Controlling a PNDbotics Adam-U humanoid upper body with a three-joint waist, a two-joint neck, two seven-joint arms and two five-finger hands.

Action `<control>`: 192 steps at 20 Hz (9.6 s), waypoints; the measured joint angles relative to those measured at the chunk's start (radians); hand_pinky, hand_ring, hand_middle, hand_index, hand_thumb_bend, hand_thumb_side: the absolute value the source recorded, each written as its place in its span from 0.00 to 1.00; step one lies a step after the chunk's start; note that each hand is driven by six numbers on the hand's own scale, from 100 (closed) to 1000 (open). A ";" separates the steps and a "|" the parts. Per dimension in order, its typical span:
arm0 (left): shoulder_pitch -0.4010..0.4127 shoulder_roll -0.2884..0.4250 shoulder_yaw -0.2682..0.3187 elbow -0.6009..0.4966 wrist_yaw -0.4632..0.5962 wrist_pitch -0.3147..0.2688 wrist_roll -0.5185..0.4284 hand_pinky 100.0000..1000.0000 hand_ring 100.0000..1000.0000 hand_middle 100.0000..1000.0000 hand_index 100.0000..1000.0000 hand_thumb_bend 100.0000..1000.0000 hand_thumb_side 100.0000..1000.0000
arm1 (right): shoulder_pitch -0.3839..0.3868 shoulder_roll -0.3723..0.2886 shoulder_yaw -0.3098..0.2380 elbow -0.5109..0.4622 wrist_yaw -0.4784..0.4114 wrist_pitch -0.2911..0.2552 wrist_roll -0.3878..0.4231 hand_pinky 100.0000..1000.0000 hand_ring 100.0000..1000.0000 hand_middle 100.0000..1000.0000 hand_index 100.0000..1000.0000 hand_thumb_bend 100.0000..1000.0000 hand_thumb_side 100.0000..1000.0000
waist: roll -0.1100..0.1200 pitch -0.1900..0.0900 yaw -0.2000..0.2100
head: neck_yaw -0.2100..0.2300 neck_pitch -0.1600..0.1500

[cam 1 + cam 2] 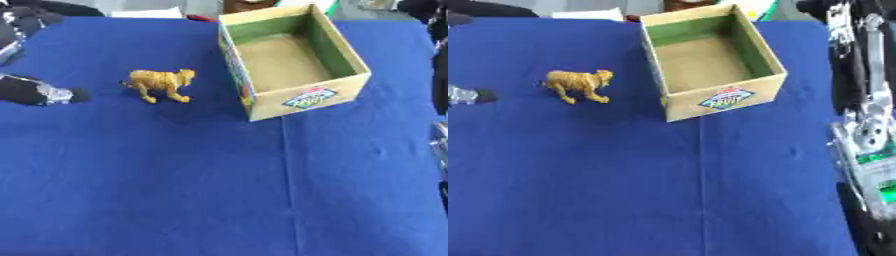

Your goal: Pick up objects on the table and place them in the box.

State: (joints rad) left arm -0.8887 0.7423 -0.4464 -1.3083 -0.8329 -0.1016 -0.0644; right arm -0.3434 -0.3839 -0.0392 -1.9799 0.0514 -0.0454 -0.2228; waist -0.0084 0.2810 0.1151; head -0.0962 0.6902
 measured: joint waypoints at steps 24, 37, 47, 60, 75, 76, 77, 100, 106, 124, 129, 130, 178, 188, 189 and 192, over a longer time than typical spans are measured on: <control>-0.204 -0.242 0.042 0.309 0.162 -0.081 -0.356 0.66 0.82 0.83 0.94 0.60 0.41 | -0.001 -0.001 0.009 0.000 0.000 0.004 0.006 0.85 0.70 0.70 0.85 0.00 0.82 | 0.028 0.017 -0.068 | 0.020 -0.007; -0.221 -0.260 0.121 0.406 0.117 -0.012 -0.563 0.66 0.82 0.84 0.94 0.36 0.29 | -0.005 -0.001 0.009 0.000 -0.001 0.002 0.007 0.85 0.70 0.70 0.85 0.00 0.81 | 0.037 0.028 -0.085 | 0.038 -0.015; -0.222 -0.267 0.173 0.316 0.188 0.011 -0.780 0.67 0.81 0.84 0.92 0.31 0.27 | -0.003 -0.001 0.009 0.000 -0.001 0.005 0.005 0.85 0.70 0.69 0.85 0.00 0.81 | 0.037 0.034 -0.092 | 0.042 -0.015; -0.219 -0.267 0.164 0.290 0.201 0.012 -0.842 0.66 0.81 0.80 0.86 0.11 0.21 | 0.001 -0.001 0.008 0.000 -0.001 0.009 0.001 0.85 0.70 0.69 0.85 0.00 0.80 | 0.037 0.040 -0.099 | 0.050 -0.014; -0.209 -0.286 0.164 0.339 0.106 0.007 -0.842 0.54 0.69 0.58 0.75 0.00 0.26 | 0.002 0.000 0.008 0.000 -0.009 0.006 -0.001 0.85 0.70 0.68 0.85 0.00 0.78 | 0.034 0.043 -0.105 | 0.063 -0.014; -0.209 -0.286 0.167 0.335 0.100 0.014 -0.840 0.51 0.66 0.55 0.73 0.00 0.25 | 0.002 0.000 0.008 0.000 -0.009 0.006 -0.001 0.85 0.70 0.68 0.85 0.00 0.78 | 0.034 0.043 -0.105 | 0.063 -0.014; -0.209 -0.286 0.170 0.330 0.094 0.022 -0.836 0.49 0.64 0.53 0.70 0.00 0.24 | 0.003 0.000 0.008 0.000 -0.009 0.006 -0.001 0.85 0.70 0.68 0.85 0.00 0.78 | 0.034 0.043 -0.105 | 0.063 -0.014; -0.242 -0.281 0.198 0.184 0.073 0.099 -0.565 0.24 0.41 0.34 0.47 0.00 0.40 | -0.001 0.002 0.003 0.000 -0.009 0.004 -0.003 0.85 0.70 0.68 0.85 0.00 0.80 | 0.031 0.033 -0.121 | 0.036 -0.006; -0.306 -0.292 0.209 0.095 -0.056 0.126 -0.443 0.23 0.41 0.34 0.46 0.00 0.34 | -0.012 0.003 0.005 0.000 -0.010 0.002 0.003 0.85 0.70 0.68 0.85 0.00 0.80 | 0.030 0.032 -0.154 | 0.041 -0.013; -0.356 -0.525 0.237 0.167 -0.566 0.115 -0.150 0.23 0.37 0.30 0.43 0.00 0.29 | -0.159 0.086 0.078 0.000 -0.081 -0.016 0.090 0.85 0.70 0.68 0.85 0.00 0.79 | 0.015 0.074 -0.312 | 0.216 -0.073; -0.350 -0.548 0.237 0.207 -0.675 0.118 -0.083 0.24 0.39 0.32 0.45 0.00 0.28 | -0.161 0.102 0.088 0.000 -0.093 -0.012 0.104 0.85 0.70 0.68 0.85 0.00 0.79 | 0.012 0.076 -0.319 | 0.229 -0.081; -0.349 -0.551 0.237 0.216 -0.694 0.116 -0.076 0.24 0.39 0.32 0.45 0.00 0.28 | -0.162 0.106 0.089 0.000 -0.094 -0.012 0.105 0.85 0.70 0.68 0.85 0.00 0.79 | 0.011 0.076 -0.319 | 0.230 -0.084; -0.244 -0.507 0.246 -0.106 -0.393 0.207 0.260 0.60 0.72 0.71 0.91 0.15 1.00 | -0.148 0.114 0.082 0.000 -0.096 -0.013 0.095 0.85 0.71 0.69 0.85 0.00 0.78 | 0.009 0.073 -0.262 | 0.167 -0.035; -0.014 -0.301 0.349 -0.611 0.458 0.240 0.557 0.53 0.63 0.64 0.85 0.00 0.72 | -0.120 0.093 0.043 0.000 -0.077 -0.024 0.037 0.85 0.71 0.69 0.84 0.00 0.78 | -0.010 0.037 -0.126 | 0.091 -0.013; 0.006 -0.285 0.367 -0.634 0.497 0.232 0.589 0.52 0.63 0.64 0.85 0.00 0.70 | -0.117 0.090 0.039 0.000 -0.075 -0.026 0.028 0.85 0.71 0.69 0.84 0.00 0.78 | -0.012 0.033 -0.116 | 0.085 -0.013; 0.073 -0.251 0.410 -0.668 0.559 0.180 0.667 0.52 0.63 0.63 0.84 0.00 0.67 | -0.108 0.085 0.028 0.000 -0.069 -0.031 0.006 0.85 0.71 0.69 0.84 0.00 0.78 | -0.013 0.028 -0.089 | 0.071 -0.014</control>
State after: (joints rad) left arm -0.8158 0.4917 -0.0360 -1.9760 -0.2735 0.0785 0.6025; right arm -0.4515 -0.2992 -0.0115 -1.9799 -0.0174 -0.0763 -0.2173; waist -0.0215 0.3085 0.0265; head -0.0247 0.6765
